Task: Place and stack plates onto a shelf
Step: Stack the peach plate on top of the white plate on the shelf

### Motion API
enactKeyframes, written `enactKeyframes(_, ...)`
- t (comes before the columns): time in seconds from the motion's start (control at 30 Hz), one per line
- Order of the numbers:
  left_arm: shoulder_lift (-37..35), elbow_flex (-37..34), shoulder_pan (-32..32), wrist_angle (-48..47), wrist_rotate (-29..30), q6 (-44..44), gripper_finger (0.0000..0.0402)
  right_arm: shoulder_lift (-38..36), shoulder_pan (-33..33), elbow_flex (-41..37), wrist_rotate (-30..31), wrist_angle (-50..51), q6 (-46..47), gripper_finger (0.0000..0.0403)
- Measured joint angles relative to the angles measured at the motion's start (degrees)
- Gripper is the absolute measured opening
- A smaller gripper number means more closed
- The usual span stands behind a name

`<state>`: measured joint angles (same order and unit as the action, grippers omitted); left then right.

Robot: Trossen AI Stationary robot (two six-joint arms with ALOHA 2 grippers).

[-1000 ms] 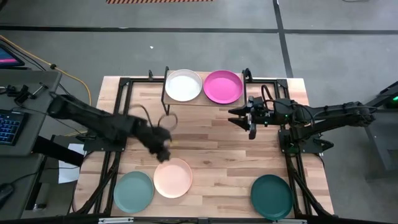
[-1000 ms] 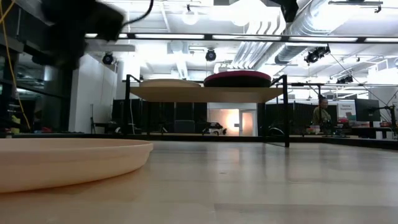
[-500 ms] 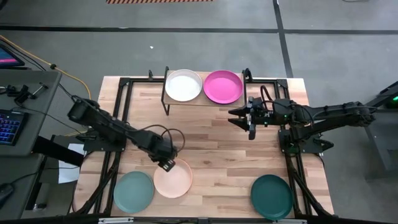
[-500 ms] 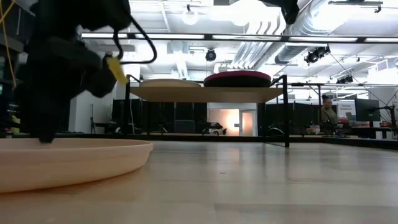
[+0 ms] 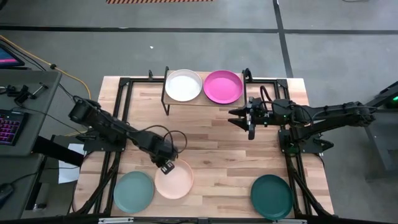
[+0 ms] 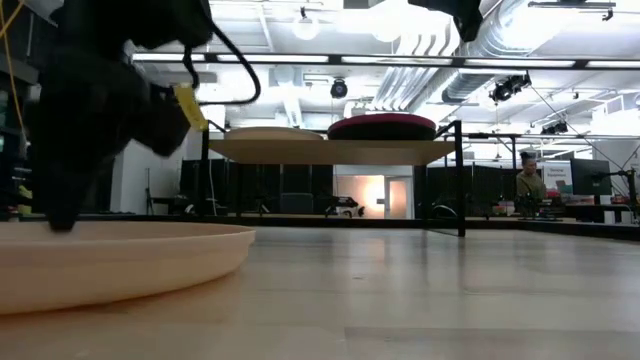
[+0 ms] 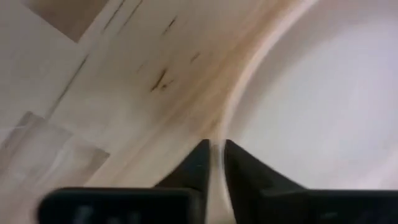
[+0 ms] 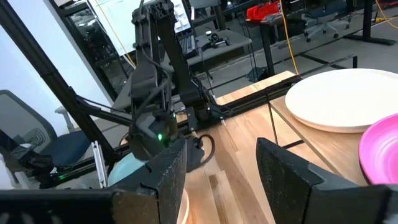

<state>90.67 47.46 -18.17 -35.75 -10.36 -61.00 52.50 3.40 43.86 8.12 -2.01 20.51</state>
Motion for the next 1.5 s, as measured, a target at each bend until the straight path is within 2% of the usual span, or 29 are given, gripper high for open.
enactKeyframes(0.13,-7.12,-0.02,2.09,-4.38,1.79,2.05,0.001,-0.02,0.02,0.0,0.0,0.76,0.15,0.0177)
enactKeyframes(0.27,-18.29,0.59,6.34,-7.72,2.55,1.65,0.0003,-0.02,0.02,0.0,0.02,2.15,0.17,0.0177)
enactKeyframes(0.37,-25.31,5.69,10.77,-11.74,4.58,3.32,0.0002,-0.02,0.02,0.0,0.04,2.88,0.17,0.0177)
enactKeyframes(0.47,-27.35,14.58,16.45,-19.76,10.34,9.34,0.0001,-0.02,0.02,0.0,0.2,3.07,0.17,0.0177)
enactKeyframes(0.63,-22.97,32.32,29.71,-31.95,19.59,24.62,0.0001,-0.02,0.02,0.0,0.2,3.09,0.17,0.0177)
enactKeyframes(0.73,-18.25,41.54,38.67,-34.96,22.98,32.72,0.0001,-0.02,0.02,0.0,0.2,3.09,0.11,0.0177)
enactKeyframes(0.83,-13.2,48.38,47.35,-34.8,23.06,38.09,0.0,-0.02,0.02,0.0,0.19,3.11,0.07,0.0177)
enactKeyframes(0.97,-6.37,53.86,55.06,-34.65,21.11,41.8,0.0,-0.02,0.02,0.0,0.2,3.11,0.04,0.0177)
enactKeyframes(1.1,-0.72,55.04,58.05,-34.68,17.29,45.39,0.0,-0.02,0.02,0.0,1.39,3.13,0.04,0.0177)
enactKeyframes(1.27,4.97,55.04,58.61,-35.43,15.84,47.33,0.0,-0.02,0.02,0.0,3.87,3.16,0.73,0.0177)
enactKeyframes(1.5,7.79,55.04,58.61,-35.15,14.44,48.26,0.0,-0.02,0.02,0.0,3.98,3.37,2.14,0.0177)
